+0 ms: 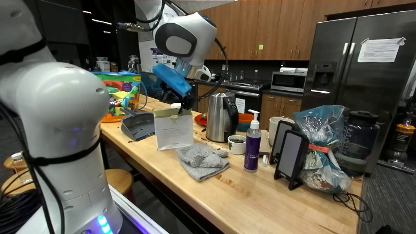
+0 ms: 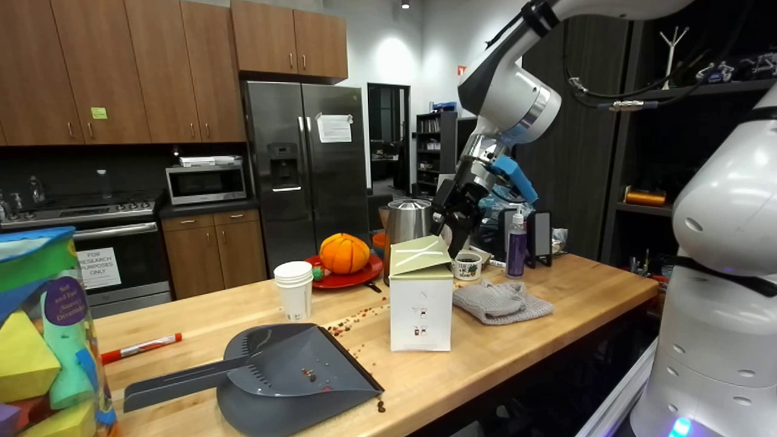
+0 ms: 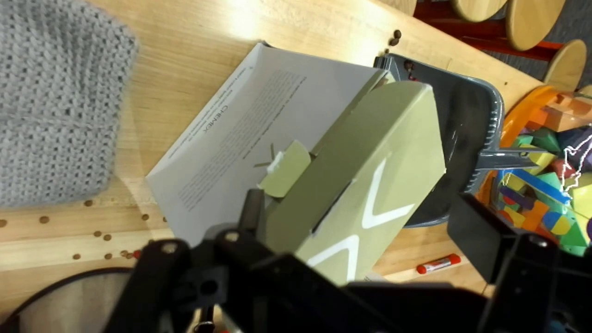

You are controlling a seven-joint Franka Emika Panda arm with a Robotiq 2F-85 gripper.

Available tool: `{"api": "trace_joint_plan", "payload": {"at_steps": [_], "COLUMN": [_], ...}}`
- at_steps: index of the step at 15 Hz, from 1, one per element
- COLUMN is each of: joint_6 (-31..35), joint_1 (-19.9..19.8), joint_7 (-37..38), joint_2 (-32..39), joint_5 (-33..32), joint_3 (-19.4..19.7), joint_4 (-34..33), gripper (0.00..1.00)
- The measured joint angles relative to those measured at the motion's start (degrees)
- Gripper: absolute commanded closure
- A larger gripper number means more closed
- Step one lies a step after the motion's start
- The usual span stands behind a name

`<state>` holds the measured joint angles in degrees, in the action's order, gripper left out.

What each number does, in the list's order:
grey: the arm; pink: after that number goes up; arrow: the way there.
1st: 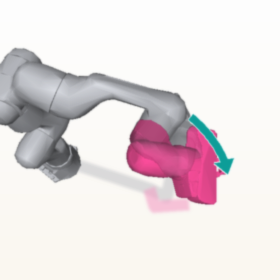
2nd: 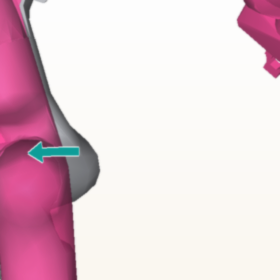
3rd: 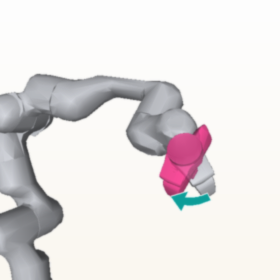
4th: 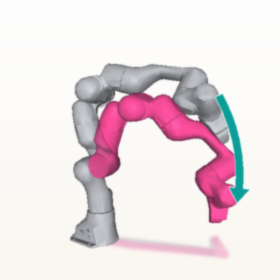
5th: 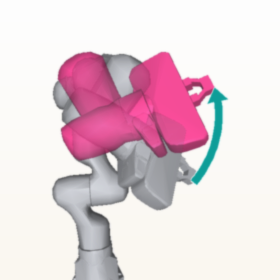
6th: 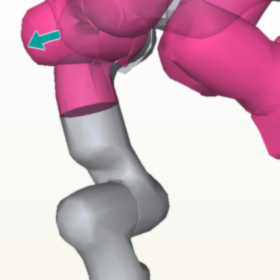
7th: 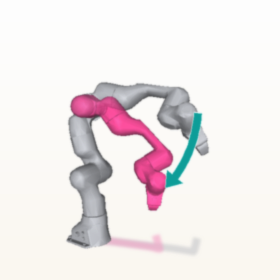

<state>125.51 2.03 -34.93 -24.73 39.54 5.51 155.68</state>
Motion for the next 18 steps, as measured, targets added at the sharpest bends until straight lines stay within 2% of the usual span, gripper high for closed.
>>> {"api": "trace_joint_plan", "payload": {"at_steps": [18], "joint_6": [-0.9], "joint_1": [2.83], "joint_7": [-0.05], "joint_2": [1.27], "joint_5": [0.08], "joint_3": [0.0], "joint_4": [-0.66], "gripper": [0.0]}}
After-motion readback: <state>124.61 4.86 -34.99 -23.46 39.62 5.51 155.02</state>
